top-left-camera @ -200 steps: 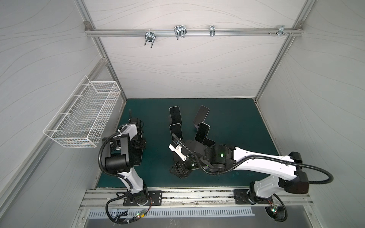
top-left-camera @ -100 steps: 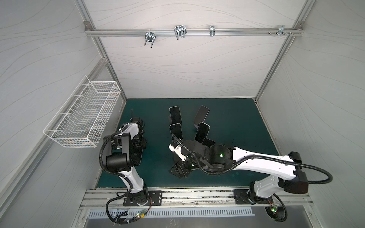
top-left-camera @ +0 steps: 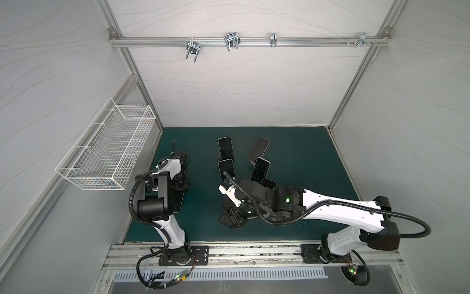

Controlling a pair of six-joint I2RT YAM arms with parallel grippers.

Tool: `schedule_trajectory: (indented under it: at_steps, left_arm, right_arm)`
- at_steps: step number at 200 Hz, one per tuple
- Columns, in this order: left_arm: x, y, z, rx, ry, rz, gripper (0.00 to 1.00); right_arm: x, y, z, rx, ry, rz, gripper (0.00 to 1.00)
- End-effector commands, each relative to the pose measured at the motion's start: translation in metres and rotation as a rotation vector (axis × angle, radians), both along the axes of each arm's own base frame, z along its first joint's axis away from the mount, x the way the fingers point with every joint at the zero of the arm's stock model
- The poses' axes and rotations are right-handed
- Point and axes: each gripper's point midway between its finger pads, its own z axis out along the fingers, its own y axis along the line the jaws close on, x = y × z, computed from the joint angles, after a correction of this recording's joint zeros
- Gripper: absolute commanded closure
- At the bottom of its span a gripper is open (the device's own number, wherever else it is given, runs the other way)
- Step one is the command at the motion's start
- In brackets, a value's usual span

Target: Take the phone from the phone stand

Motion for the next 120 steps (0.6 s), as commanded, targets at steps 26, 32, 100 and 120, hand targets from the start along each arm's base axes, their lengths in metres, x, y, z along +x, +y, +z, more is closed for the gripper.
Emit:
schedule_trajectory:
  at_steps: [26, 32, 100, 120]
  left_arm:
    - [0.0054, -0.0422, -0.0315, -0.185, 0.003, -0.037, 0.47]
    - [0.0054, -0.0422, -0.0317, -0.186, 0.003, -0.037, 0.47]
    - [0.0076, -0.0451, -0.0308, -0.202, -0.011, -0.043, 0.42]
    - [0.0075, -0.0451, -0.0307, -0.202, -0.011, -0.042, 0.41]
  right_arm:
    - [0.0037, -0.0031, 0.009, 0.036, 0.01, -0.044, 0.35]
    - [0.0038, -0.0025, 0.0092, 0.035, 0.01, -0.043, 0.35]
    - [0.0072, -0.0018, 0.0079, 0.034, -0.002, -0.056, 0.35]
    - [0.0067, 0.0009, 0.0085, 0.038, 0.001, -0.051, 0.34]
